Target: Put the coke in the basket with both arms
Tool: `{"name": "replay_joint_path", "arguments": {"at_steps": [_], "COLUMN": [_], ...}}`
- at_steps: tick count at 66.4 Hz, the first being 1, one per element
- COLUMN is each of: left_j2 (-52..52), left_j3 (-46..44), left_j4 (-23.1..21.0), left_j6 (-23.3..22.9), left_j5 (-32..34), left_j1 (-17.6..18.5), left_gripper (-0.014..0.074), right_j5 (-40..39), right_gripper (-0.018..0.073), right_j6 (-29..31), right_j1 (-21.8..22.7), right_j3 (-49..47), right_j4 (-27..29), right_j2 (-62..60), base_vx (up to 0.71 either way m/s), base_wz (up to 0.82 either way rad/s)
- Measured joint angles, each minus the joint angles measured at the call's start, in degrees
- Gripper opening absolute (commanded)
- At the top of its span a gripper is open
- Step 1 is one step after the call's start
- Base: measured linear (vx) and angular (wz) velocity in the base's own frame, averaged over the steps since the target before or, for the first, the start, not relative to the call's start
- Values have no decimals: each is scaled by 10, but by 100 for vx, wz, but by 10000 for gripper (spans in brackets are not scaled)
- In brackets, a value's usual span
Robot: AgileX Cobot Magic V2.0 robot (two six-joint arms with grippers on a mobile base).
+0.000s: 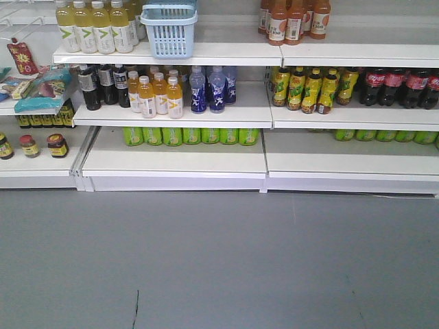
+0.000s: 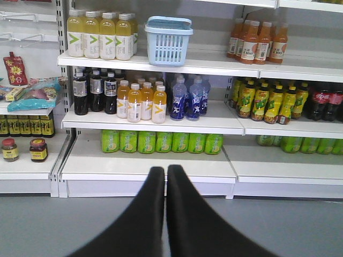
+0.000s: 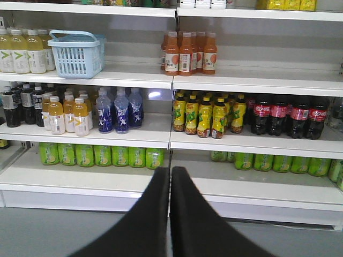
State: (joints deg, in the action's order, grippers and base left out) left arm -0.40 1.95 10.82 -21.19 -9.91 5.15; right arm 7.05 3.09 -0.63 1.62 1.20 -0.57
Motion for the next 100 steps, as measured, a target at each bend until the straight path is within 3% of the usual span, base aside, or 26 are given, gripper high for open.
{"name": "replay_joint_path", "arguments": {"at_steps": [49, 100], "left_j2": [0, 0], "left_j3": [0, 0], "left_j4": [0, 0], "left_j6": [0, 0], "left_j5": [0, 0], "left_j1": [0, 0], "left_gripper": [-6, -6], "right_j5": [0, 0], "right_gripper": [-5, -5], "right_j6": [0, 0], "right_j1": [0, 0], "right_j3": [0, 0], "right_j4": [1, 1], "right_j2": [0, 0], "base_vx": [2, 19], "base_wz": [1, 0]}}
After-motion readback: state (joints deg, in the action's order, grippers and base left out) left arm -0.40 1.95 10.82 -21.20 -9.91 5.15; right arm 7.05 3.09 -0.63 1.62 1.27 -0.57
